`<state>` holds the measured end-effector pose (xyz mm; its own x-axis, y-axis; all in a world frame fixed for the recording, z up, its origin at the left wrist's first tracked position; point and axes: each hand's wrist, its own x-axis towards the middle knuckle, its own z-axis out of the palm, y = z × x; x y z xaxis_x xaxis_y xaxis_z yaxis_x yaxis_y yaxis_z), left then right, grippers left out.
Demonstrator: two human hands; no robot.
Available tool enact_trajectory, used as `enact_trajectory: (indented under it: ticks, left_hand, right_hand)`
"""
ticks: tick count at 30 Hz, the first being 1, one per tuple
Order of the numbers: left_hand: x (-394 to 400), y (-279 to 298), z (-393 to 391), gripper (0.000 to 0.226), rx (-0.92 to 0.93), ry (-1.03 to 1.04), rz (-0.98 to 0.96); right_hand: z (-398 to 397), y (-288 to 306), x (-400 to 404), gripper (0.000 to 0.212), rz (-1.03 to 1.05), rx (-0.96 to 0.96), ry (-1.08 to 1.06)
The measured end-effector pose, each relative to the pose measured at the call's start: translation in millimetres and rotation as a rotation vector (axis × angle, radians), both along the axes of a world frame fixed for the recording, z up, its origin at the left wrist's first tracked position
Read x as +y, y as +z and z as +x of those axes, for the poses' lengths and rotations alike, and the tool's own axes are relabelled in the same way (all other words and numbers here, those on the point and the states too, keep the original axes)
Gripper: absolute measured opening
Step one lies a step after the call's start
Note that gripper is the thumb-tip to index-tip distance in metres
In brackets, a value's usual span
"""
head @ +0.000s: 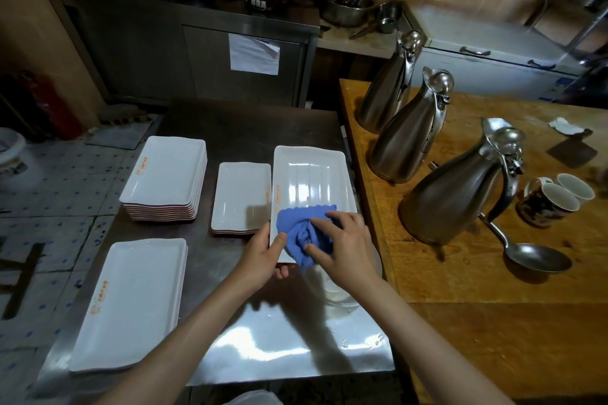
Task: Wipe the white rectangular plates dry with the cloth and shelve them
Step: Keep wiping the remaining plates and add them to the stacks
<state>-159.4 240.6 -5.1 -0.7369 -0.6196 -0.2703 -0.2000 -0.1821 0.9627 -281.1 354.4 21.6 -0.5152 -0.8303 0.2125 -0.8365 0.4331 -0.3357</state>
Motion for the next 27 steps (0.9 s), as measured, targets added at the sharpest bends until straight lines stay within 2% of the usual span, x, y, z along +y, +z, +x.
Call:
enact_trajectory:
  ticks: [2, 5, 8, 12, 16, 20, 24, 27]
  left_hand:
    - [0, -2, -1, 0.013, -0.009, -0.006, -0.029]
    - [-2, -6, 1, 0.018, -0.013, -0.007, -0.062]
    - [-4, -9, 2, 0.02, -0.022, 0.007, -0.068]
    - [-5, -11, 2, 0.022, -0.032, 0.03, -0.064]
    - [-6, -12, 2, 0.022, -0.042, 0.013, -0.077]
    - [-5, -14, 0, 0.023, -0.048, 0.026, -0.072]
    - [-7, -14, -2, 0.022, -0.039, 0.05, -0.047]
    - [-9, -12, -1, 0.02, -0.027, 0.056, -0.027]
  right_hand:
    - [-5, -2, -2, 0.052, -0.002, 0.127, -0.041]
    - [-13, -4, -4, 0.06, -0.003, 0.165, -0.088]
    - [-18, -1, -9, 0.044, -0.033, 0.043, -0.1]
    - [-27, 13, -16, 0.027, -0.272, -0.18, -0.163]
    - [-34, 32, -27, 0.03, -0.461, -0.178, -0.214]
    - [-27, 30, -31, 0.03, -0.318, -0.155, -0.088]
    - [-12, 16, -23, 0.019, -0.203, -0.347, 0.026]
    - [-5, 9, -13, 0.03, -0.124, -0.488, 0.07]
